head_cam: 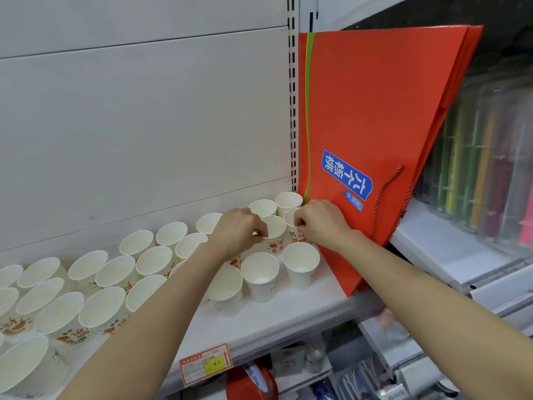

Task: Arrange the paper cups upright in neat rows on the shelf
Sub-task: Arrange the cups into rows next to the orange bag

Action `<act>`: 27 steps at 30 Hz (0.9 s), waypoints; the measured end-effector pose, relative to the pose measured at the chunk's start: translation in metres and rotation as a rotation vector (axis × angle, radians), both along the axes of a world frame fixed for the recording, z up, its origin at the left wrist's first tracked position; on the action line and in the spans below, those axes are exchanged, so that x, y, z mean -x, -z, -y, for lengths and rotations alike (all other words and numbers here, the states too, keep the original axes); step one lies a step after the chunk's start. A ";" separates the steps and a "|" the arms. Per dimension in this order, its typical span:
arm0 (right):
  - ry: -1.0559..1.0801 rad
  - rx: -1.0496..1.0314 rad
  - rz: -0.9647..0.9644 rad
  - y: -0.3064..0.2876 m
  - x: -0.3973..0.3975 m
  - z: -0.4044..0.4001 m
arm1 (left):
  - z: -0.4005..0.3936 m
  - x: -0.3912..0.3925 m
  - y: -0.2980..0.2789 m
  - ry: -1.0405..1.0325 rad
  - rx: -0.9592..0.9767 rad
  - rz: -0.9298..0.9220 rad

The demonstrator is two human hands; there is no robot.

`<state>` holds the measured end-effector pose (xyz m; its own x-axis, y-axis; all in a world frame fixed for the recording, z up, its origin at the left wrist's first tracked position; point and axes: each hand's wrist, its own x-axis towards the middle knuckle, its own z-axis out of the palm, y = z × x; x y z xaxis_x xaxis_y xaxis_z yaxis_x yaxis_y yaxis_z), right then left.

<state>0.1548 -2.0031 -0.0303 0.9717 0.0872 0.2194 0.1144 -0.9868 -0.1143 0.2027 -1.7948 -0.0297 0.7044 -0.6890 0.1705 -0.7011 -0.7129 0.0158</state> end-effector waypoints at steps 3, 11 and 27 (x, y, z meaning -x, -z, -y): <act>-0.004 -0.009 -0.002 0.001 0.003 -0.001 | -0.002 -0.002 0.000 -0.022 -0.002 0.017; 0.023 -0.072 0.015 -0.001 0.007 0.000 | 0.006 0.002 -0.005 -0.001 -0.039 0.026; -0.006 -0.288 0.170 -0.011 0.048 -0.001 | -0.009 0.034 -0.019 -0.122 0.184 -0.026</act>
